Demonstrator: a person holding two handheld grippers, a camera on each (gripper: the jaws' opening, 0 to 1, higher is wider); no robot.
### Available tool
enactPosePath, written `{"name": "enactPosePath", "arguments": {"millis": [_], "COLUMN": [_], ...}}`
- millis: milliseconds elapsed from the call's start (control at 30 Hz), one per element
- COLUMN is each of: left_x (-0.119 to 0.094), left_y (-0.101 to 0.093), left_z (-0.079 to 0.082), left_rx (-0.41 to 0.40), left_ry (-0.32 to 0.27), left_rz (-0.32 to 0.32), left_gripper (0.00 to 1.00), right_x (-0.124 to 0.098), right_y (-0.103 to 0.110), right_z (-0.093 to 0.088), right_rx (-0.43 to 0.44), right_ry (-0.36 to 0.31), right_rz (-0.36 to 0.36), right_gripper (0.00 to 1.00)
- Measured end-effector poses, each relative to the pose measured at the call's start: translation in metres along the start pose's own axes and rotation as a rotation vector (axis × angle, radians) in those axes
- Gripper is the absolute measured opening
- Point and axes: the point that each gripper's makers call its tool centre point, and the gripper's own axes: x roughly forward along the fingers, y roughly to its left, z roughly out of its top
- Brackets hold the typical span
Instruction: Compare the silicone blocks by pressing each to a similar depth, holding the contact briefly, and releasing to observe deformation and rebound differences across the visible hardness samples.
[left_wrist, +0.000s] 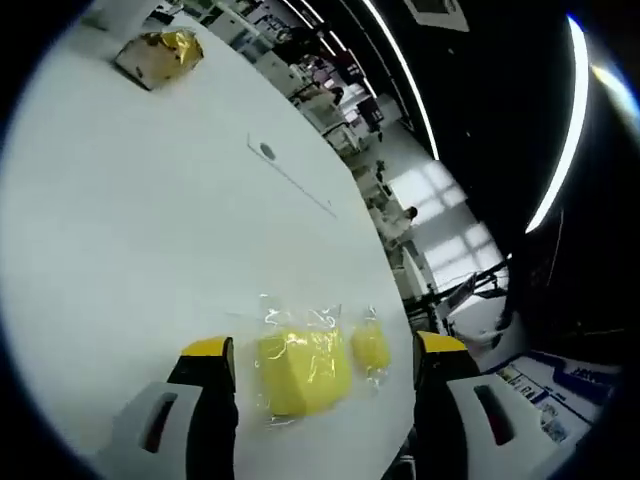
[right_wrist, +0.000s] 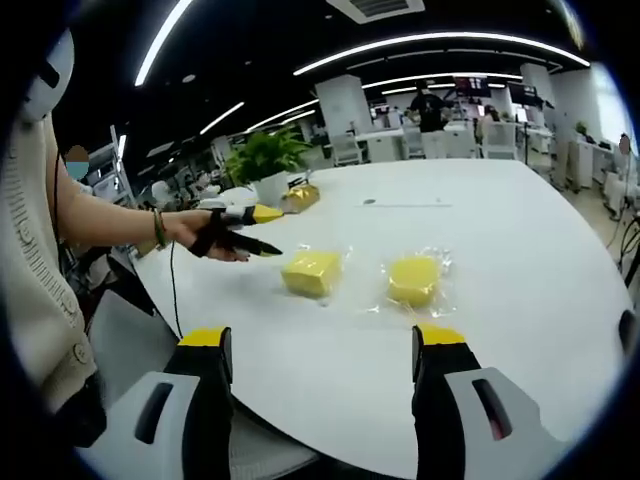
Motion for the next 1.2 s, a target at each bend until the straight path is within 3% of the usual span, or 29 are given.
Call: {"name": "enactPosePath", "arguments": {"millis": [167,367,667,733,900,1067,1200], "left_x": [0.014,0.029,0.05,0.052,0.051,0.049,0.048], "left_y": [0.022,0.028,0.033,0.035,0.032,0.024,0.017], "left_z": [0.01,0.011,-0.007,-0.008,-0.001,0.001,0.004], "left_rx": [-0.069,-0.078,-0.094,-0.076,-0.119,-0.056,-0.021], "left_ry": [-0.029,-0.025,0.06,0.066,0.046,0.044,0.03], "left_rz": [0.038,0.01,-0.016,-0.005,-0.01,-0.024,-0.025], "left_gripper": [0.69,0.55,0.26,0.22,0.12,0.01,0.0], "right_x": [0.001,0.001,0.005,0.005,0.005,0.007,0.01], "right_y": [-0.004,-0.01,-0.016,-0.017,-0.018,-0.017,-0.016], "right_z": [0.0,-0.001,-0.003,-0.004,-0.006,-0.005,-0.003], "right_rx": [0.013,0.021,0.037,0.039,0.041,0.04,0.036], "right_ry": [-0.001,0.01,0.013,0.014,0.018,0.019,0.011], "right_rz": [-0.011,-0.022,-0.033,-0.037,-0.042,-0.04,-0.034], "right_gripper": [0.67,0.67,0.67,0.67,0.66,0.65,0.64]}}
